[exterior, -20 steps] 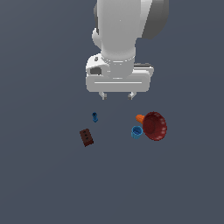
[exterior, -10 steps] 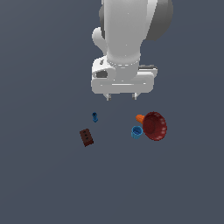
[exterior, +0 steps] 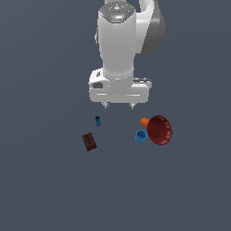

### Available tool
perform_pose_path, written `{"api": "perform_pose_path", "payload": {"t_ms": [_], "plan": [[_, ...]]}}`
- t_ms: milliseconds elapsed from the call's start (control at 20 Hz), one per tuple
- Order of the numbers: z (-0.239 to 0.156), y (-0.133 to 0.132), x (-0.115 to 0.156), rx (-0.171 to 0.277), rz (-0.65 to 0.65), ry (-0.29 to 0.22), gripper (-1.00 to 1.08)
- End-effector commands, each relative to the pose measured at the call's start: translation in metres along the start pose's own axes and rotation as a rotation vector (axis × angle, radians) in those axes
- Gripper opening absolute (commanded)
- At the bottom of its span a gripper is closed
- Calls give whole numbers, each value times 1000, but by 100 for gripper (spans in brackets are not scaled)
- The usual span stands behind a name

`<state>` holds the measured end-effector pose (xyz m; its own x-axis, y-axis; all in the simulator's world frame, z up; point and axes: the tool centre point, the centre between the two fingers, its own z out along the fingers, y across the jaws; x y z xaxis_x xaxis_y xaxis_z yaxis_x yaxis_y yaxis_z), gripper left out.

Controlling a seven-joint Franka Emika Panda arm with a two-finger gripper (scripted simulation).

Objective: Pick up a designated object from a clutter of objects.

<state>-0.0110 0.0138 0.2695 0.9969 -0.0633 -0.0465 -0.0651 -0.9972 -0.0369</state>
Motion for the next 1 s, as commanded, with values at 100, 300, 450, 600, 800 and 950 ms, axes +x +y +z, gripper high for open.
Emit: {"api": "perform_pose_path", "payload": {"t_ms": [100,300,450,600,800,950], "plan": [[29,20,-4,0,52,7,100],[60,44,-12,-2,112,16,100],[84,62,-20,-4,160,22,100],[107,79,-31,-8,207,29,100],[134,100,-48,-14,265,38,100],[149,111,-59,-18,300,43,100]]}}
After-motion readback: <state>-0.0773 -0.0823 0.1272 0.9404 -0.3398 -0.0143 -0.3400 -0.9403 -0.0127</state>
